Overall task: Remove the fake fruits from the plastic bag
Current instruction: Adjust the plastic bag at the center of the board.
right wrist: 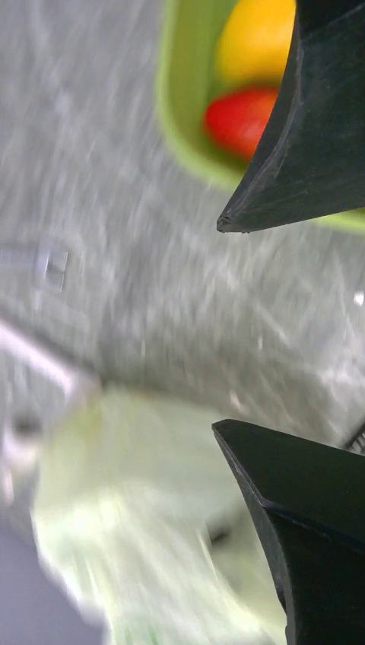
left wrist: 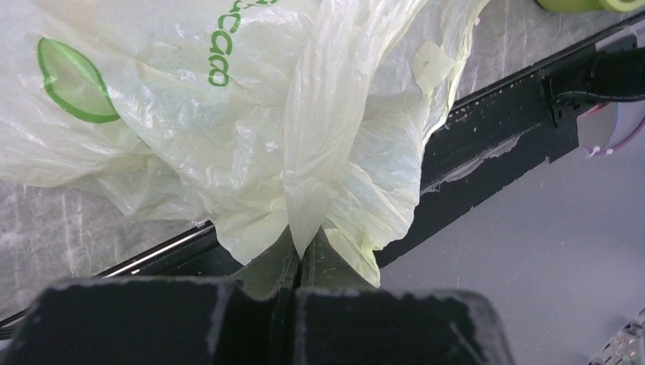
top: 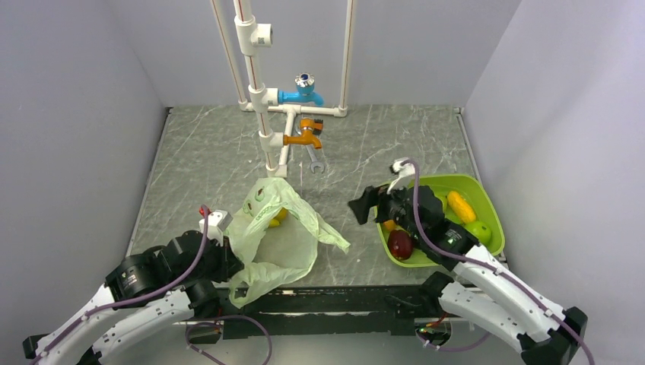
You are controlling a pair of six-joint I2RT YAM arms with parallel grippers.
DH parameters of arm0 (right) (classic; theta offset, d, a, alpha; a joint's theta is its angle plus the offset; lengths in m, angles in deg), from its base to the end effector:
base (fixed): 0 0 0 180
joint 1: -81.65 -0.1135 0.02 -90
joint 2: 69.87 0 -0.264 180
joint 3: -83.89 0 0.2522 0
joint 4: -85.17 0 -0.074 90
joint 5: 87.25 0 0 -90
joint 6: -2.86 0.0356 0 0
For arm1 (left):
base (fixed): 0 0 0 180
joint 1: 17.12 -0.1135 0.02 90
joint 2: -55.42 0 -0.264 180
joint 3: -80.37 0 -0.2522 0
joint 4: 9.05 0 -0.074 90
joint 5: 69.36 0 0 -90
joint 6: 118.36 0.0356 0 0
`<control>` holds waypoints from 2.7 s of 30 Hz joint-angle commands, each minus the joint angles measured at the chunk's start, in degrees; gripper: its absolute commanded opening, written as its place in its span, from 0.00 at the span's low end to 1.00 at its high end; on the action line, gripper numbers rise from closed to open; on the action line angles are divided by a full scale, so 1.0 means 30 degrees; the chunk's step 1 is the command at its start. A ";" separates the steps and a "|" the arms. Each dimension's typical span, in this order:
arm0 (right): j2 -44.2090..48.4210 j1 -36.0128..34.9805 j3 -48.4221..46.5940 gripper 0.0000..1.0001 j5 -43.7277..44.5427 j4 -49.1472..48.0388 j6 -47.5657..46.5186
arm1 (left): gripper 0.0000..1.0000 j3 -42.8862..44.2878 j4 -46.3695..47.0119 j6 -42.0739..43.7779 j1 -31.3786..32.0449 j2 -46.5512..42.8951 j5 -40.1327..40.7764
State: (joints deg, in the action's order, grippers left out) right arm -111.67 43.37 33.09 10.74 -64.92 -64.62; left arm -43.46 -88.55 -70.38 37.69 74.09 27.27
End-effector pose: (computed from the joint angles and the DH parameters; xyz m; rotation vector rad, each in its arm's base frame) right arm 0.1399 0.1041 0.2899 -0.1765 1.9670 0.5684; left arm 0.0329 -0.0395 0.2784 0.2067 2.4020 -0.7100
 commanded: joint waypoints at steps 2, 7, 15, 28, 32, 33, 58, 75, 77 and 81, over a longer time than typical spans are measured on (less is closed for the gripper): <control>-0.0514 -0.4620 -0.0948 0.95 -0.6860 -0.6304 -0.1624 | 0.00 -0.0221 0.1427 0.1056 -0.0031 0.0658 -0.1606; -0.3829 -1.0922 -0.1974 0.92 -0.4498 -0.8799 -0.3255 | 0.00 -0.0203 0.1226 0.1109 -0.0040 0.1688 -0.1589; -0.9290 -1.3649 -0.1264 0.62 0.0284 -1.3307 -0.5672 | 0.00 0.0394 0.0254 0.0692 -0.0039 0.2298 -0.1182; -1.8589 -1.3665 -0.2778 0.64 0.1517 -2.0634 -0.5625 | 0.00 0.2547 -0.1620 0.0183 -0.0036 0.0712 -0.0232; -2.0371 -1.3365 -0.3892 0.87 0.0805 -2.1950 -0.5171 | 0.00 0.2477 -0.1786 0.0027 -0.0024 0.0624 -0.0375; -2.0779 -1.3195 -0.4212 0.90 0.0473 -2.1943 -0.5008 | 0.00 0.2459 -0.1888 -0.0006 -0.0003 0.0677 -0.0418; -2.7649 -1.2557 -0.8979 0.84 -0.0206 -2.0179 -0.5728 | 0.00 0.1133 -0.5195 -0.1618 -0.0017 -0.0581 -0.0600; -2.1929 -1.1727 -0.1842 0.23 0.6601 -2.3743 -0.4144 | 0.00 0.0862 -0.1911 0.0327 -0.0030 0.3255 -0.1890; -2.1142 -1.1708 -0.0958 0.24 0.7895 -2.3493 -0.3905 | 0.00 0.0884 -0.0762 0.0859 -0.0038 0.4420 -0.2179; -1.9156 -1.1401 0.1029 0.26 1.1689 -2.2550 -0.3113 | 0.00 0.1400 0.1340 0.1944 -0.0021 0.6748 -0.2884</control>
State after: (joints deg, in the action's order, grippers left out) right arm -174.96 8.35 31.82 32.99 -132.27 -77.34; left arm -41.16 -93.31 -69.11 37.69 89.39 21.48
